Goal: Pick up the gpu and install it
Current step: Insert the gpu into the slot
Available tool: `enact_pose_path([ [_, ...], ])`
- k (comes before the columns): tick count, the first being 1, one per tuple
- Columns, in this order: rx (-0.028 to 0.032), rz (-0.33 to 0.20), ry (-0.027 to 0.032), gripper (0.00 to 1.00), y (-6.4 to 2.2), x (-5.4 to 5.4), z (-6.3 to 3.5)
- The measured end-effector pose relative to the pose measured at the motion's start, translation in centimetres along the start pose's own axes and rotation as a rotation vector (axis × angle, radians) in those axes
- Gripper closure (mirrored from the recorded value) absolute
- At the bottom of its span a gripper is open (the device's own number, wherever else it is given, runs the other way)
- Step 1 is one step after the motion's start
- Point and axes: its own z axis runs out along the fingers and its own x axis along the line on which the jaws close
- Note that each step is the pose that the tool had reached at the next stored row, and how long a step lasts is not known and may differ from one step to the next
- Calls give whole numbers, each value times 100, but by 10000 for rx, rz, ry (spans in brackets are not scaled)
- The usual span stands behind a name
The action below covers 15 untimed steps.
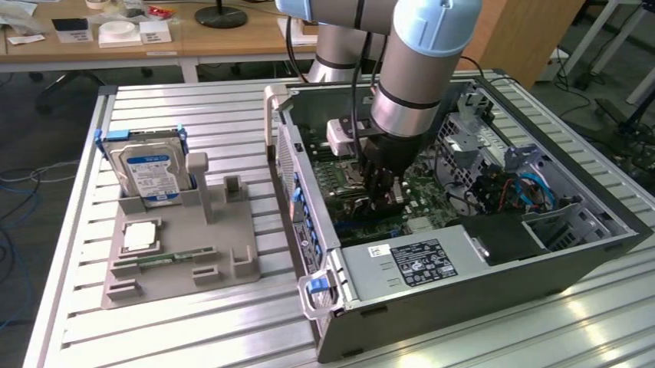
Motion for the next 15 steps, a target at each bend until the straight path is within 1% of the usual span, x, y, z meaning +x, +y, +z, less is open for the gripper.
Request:
enact_pose_path([
  [15,0,-1,-1,73,2,1,27],
])
